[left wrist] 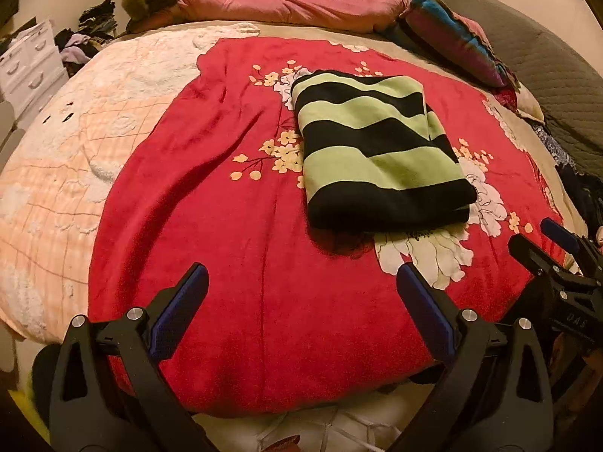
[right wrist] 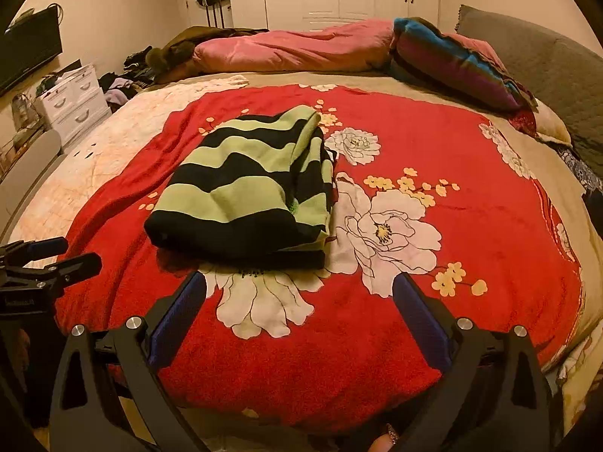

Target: Fold small clothes

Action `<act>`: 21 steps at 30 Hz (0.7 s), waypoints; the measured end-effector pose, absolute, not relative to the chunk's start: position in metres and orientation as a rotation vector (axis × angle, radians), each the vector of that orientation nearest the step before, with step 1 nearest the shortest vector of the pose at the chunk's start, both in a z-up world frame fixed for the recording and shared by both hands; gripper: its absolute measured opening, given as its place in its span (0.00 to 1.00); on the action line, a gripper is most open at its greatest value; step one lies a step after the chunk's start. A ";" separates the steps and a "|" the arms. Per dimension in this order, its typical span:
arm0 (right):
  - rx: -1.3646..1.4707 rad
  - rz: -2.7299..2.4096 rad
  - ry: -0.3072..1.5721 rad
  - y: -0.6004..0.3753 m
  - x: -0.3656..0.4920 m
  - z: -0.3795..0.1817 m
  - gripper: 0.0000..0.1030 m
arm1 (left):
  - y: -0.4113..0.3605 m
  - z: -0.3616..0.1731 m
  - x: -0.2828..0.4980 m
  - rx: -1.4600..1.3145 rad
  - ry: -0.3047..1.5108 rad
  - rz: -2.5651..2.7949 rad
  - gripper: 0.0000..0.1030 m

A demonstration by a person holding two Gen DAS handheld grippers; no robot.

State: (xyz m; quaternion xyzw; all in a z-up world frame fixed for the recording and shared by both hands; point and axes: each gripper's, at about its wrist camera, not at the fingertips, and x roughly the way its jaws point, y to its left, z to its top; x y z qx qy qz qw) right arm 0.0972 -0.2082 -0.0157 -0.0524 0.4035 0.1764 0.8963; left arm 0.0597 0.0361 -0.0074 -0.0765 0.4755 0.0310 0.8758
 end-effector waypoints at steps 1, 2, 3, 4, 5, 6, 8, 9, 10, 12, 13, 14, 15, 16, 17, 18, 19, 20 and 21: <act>-0.107 0.366 0.838 -0.208 0.097 -0.016 0.96 | 0.036 -0.007 0.060 -0.155 0.992 0.068 0.91; -0.106 0.365 0.839 -0.209 0.097 -0.016 0.96 | 0.036 -0.007 0.060 -0.151 0.993 0.071 0.91; -0.104 0.365 0.839 -0.209 0.097 -0.016 0.96 | 0.035 -0.007 0.060 -0.149 0.994 0.073 0.91; -0.102 0.365 0.839 -0.209 0.097 -0.016 0.96 | 0.035 -0.007 0.061 -0.148 0.995 0.076 0.91; -0.100 0.364 0.840 -0.209 0.097 -0.016 0.96 | 0.036 -0.007 0.061 -0.149 0.996 0.077 0.91; -0.099 0.363 0.841 -0.209 0.098 -0.016 0.96 | 0.036 -0.007 0.061 -0.151 0.997 0.077 0.91; -0.098 0.363 0.843 -0.210 0.098 -0.016 0.96 | 0.036 -0.007 0.061 -0.151 0.997 0.081 0.91; -0.098 0.362 0.843 -0.210 0.097 -0.017 0.96 | 0.037 -0.007 0.061 -0.151 0.996 0.082 0.91; -0.098 0.362 0.843 -0.210 0.098 -0.017 0.96 | 0.036 -0.006 0.061 -0.150 0.995 0.085 0.91; -0.099 0.362 0.844 -0.210 0.098 -0.017 0.96 | 0.036 -0.005 0.060 -0.144 0.992 0.089 0.91; -0.099 0.362 0.844 -0.210 0.098 -0.017 0.96 | 0.036 -0.005 0.060 -0.140 0.988 0.091 0.91; -0.099 0.362 0.844 -0.210 0.098 -0.017 0.96 | 0.036 -0.005 0.060 -0.139 0.987 0.091 0.91; -0.099 0.362 0.843 -0.210 0.098 -0.017 0.96 | 0.036 -0.004 0.060 -0.139 0.986 0.091 0.91; -0.099 0.362 0.843 -0.210 0.098 -0.017 0.96 | 0.036 -0.004 0.060 -0.138 0.986 0.090 0.91; -0.099 0.362 0.843 -0.210 0.098 -0.017 0.96 | 0.036 -0.004 0.060 -0.137 0.985 0.091 0.91; -0.098 0.362 0.843 -0.210 0.098 -0.017 0.96 | 0.036 -0.003 0.060 -0.135 0.985 0.092 0.91; -0.099 0.362 0.843 -0.210 0.098 -0.017 0.96 | 0.036 -0.003 0.060 -0.134 0.985 0.093 0.91; -0.099 0.362 0.844 -0.210 0.098 -0.017 0.96 | 0.036 -0.003 0.060 -0.135 0.985 0.093 0.91; -0.100 0.362 0.844 -0.209 0.098 -0.017 0.96 | 0.036 -0.003 0.060 -0.134 0.984 0.095 0.91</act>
